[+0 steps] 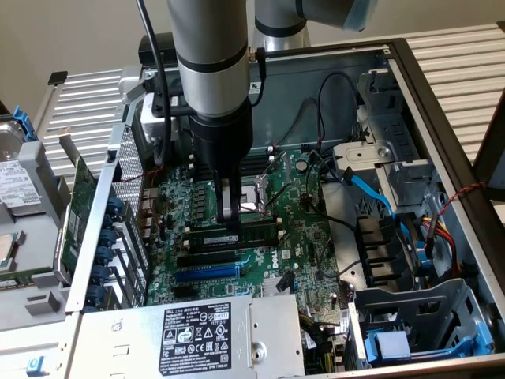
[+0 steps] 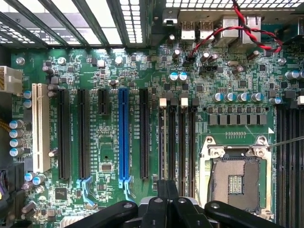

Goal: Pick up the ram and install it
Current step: 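Press down the ram until it locks into place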

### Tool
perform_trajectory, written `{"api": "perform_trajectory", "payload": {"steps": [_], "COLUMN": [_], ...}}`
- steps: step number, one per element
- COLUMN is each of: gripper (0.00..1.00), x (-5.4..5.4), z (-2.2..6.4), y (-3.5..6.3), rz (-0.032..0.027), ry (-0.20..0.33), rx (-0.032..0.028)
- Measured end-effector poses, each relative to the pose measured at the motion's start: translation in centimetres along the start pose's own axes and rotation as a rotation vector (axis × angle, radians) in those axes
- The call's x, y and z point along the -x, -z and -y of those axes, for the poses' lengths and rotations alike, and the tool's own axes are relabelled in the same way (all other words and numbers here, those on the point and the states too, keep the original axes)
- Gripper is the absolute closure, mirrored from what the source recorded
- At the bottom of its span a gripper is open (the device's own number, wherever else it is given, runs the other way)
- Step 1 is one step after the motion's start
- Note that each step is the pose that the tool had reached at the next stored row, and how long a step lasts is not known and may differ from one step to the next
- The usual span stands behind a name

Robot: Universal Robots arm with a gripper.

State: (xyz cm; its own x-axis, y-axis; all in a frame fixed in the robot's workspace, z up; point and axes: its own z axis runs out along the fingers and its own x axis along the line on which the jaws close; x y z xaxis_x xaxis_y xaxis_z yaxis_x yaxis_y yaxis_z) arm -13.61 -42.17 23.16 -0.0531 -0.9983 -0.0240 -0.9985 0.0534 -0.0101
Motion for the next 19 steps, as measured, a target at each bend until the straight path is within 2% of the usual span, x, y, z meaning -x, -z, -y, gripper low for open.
{"api": "perform_trajectory", "payload": {"steps": [6,19], "gripper": [0.9,0.9], "x": [-0.01,-0.08], "z": [-0.01,-0.02], "y": [-0.17,-0.2], "rz": [-0.0017,-0.0013], "ry": [0.0,0.0], "rx": [0.0002,-0.0001]}}
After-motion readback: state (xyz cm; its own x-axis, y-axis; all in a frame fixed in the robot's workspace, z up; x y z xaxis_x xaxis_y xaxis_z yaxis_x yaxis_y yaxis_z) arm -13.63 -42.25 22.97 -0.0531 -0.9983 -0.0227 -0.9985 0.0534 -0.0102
